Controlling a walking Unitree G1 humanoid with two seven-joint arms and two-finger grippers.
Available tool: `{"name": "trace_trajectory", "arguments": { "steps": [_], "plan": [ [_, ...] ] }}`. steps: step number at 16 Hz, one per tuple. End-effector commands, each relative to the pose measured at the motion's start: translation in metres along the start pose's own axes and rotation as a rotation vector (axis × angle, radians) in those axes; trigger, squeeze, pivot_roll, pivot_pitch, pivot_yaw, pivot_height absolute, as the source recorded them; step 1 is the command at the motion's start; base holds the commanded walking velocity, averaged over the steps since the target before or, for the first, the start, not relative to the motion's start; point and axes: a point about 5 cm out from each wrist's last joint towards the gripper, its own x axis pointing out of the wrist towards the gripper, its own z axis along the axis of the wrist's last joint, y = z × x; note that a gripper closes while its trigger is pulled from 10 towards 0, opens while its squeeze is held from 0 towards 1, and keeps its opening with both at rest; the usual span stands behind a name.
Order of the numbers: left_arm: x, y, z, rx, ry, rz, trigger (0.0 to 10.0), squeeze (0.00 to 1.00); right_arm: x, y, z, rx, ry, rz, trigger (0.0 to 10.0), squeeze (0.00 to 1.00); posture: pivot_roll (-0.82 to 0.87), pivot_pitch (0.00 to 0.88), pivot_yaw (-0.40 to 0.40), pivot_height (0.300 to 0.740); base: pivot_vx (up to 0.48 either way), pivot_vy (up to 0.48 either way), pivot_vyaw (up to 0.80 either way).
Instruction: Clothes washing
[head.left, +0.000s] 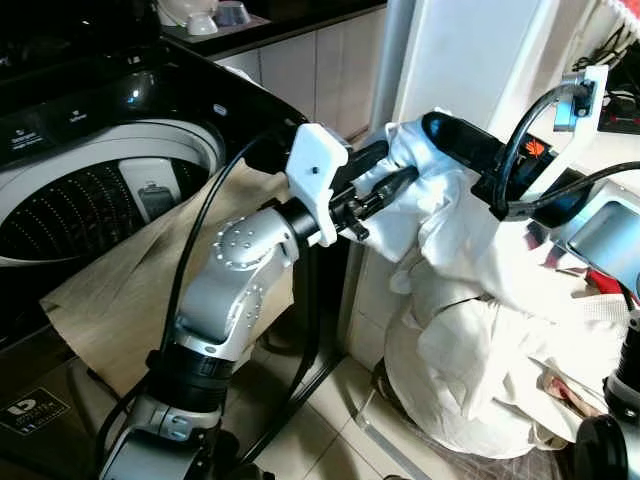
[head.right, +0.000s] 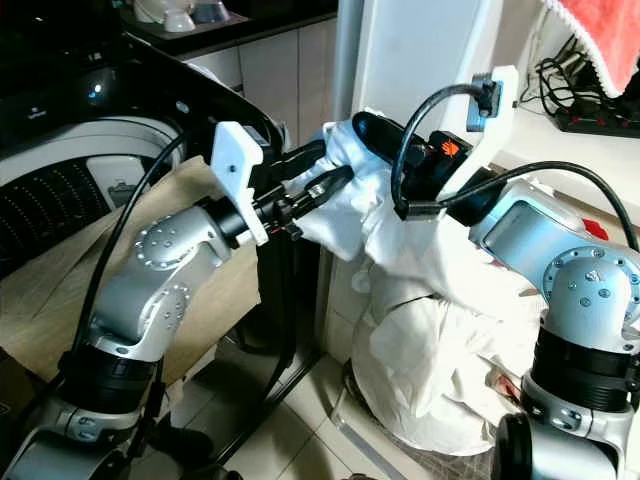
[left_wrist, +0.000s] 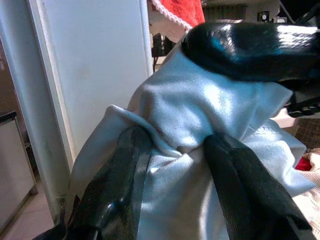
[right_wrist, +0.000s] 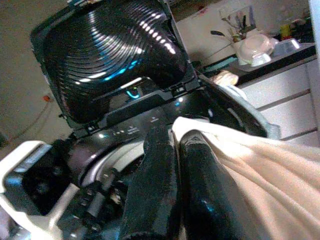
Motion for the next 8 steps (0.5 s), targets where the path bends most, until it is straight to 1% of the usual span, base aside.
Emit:
{"name": "trace_trajectory", "arguments": {
  "steps": [1, 4, 5, 6, 7, 8],
  "plan": [
    [0.0034, -0.0031, 0.0023, 0.003, -0.007, -0.019, 10.0, 0.00, 0.0022, 0.0111, 0.0062, -0.013, -0.012, 0.045, 0.0, 0.00, -0.11, 0.000, -0.010, 0.740, 0.000, 0.000, 0.00],
    [0.0022, -0.0069, -0.0024, -0.002, 0.011, -0.041, 10.0, 0.00, 0.0046, 0.0156, 0.0041, 0.009, -0.007, 0.056, 0.0, 0.00, -0.11, 0.000, -0.009, 0.740, 0.000, 0.000, 0.00],
    [0.0025, -0.0057, -0.0056, 0.004, 0.022, -0.015, 4.8, 0.00, 0.0053, 0.0172, 0.0040, 0.016, -0.009, 0.061, 0.0, 0.00, -0.11, 0.000, -0.009, 0.740, 0.000, 0.000, 0.00],
    [0.0032, -0.0049, -0.0060, -0.004, 0.016, -0.001, 0.6, 0.00, 0.0056, 0.0182, 0.0037, 0.020, -0.010, 0.061, 0.0, 0.00, -0.11, 0.000, -0.005, 0.740, 0.000, 0.000, 0.00],
    [0.0035, -0.0056, -0.0051, -0.022, 0.005, -0.011, 0.0, 0.00, 0.0057, 0.0185, 0.0036, 0.024, -0.011, 0.059, 0.0, 0.00, -0.11, 0.000, -0.002, 0.740, 0.000, 0.000, 0.00],
    [0.0034, -0.0072, -0.0044, -0.037, -0.005, -0.029, 0.0, 0.00, 0.0059, 0.0188, 0.0035, 0.026, -0.011, 0.057, 0.0, 0.00, -0.11, 0.000, -0.001, 0.740, 0.000, 0.000, 0.00]
  ]
}}
